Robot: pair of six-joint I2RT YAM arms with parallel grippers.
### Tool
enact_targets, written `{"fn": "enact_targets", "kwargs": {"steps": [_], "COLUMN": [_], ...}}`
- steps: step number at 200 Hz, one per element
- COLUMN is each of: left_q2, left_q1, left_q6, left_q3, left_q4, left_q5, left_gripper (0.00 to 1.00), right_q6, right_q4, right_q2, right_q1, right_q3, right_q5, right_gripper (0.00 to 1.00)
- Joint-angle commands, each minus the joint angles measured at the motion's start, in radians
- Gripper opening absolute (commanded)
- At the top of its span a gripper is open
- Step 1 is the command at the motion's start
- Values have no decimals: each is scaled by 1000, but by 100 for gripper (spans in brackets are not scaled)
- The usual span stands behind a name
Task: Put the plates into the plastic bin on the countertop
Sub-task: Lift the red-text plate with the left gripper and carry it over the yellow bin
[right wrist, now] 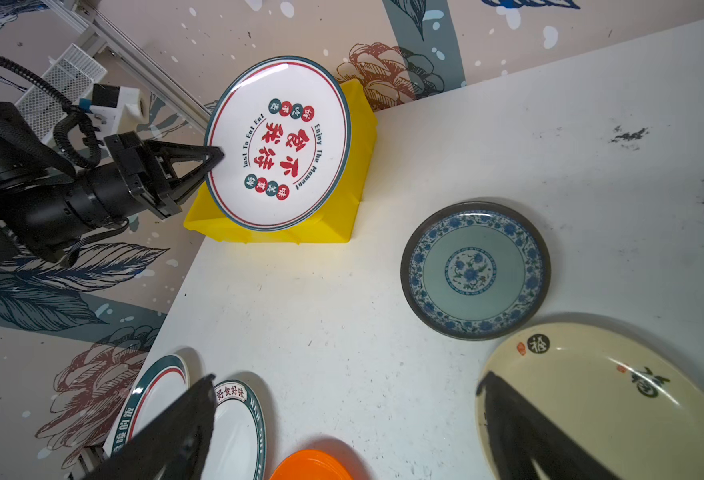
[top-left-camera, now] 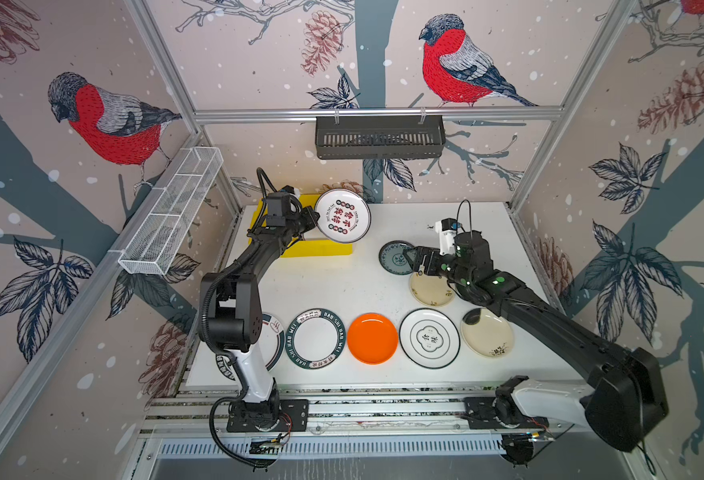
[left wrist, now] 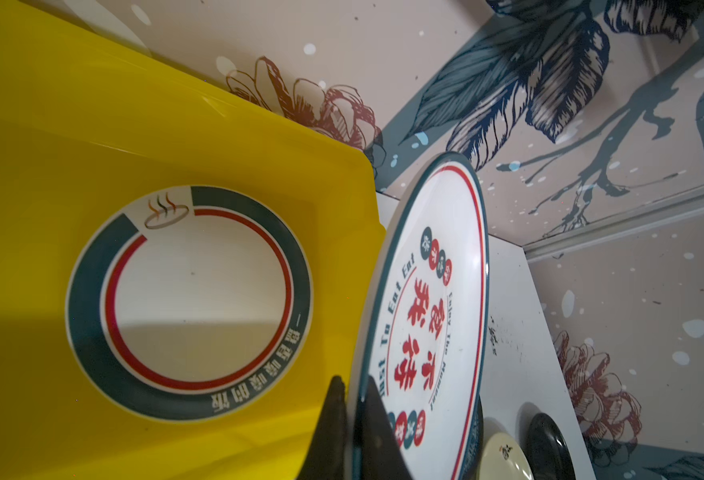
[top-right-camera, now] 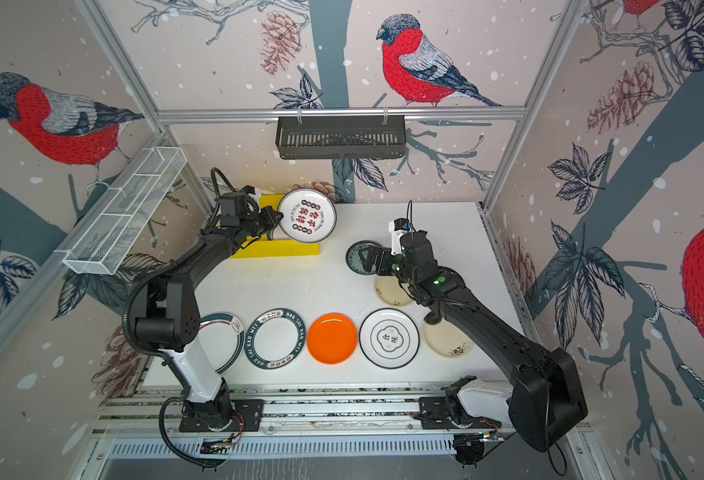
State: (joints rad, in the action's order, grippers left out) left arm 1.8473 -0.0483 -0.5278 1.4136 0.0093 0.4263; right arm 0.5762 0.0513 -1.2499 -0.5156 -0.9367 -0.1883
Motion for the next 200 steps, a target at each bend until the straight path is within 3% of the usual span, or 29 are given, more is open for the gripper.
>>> {"fn": "enact_targets", "kwargs": {"steps": [1,45,109,200], "left_q2": [36,99,154,356], "left_q1": [32,83,88,93], "left_q6": [-43,-67,-45,-30], "left_q3": [36,51,65,293], "left_q4": [72,88,94,-66], "left_q5": [16,-33,-201,-209], "left_gripper": [0,0,0,0], "right_q6": [-2,13,33,53], "right_q4": [-9,-13,-10,-4], "right_q2": [-26,-30,-55,-15], "right_q1": [5,14,25,26], "right_q3": [-15,-1,-4,24], "right_q5": [-15,-16,-47,-22], "right_gripper": [100,100,100,100]}}
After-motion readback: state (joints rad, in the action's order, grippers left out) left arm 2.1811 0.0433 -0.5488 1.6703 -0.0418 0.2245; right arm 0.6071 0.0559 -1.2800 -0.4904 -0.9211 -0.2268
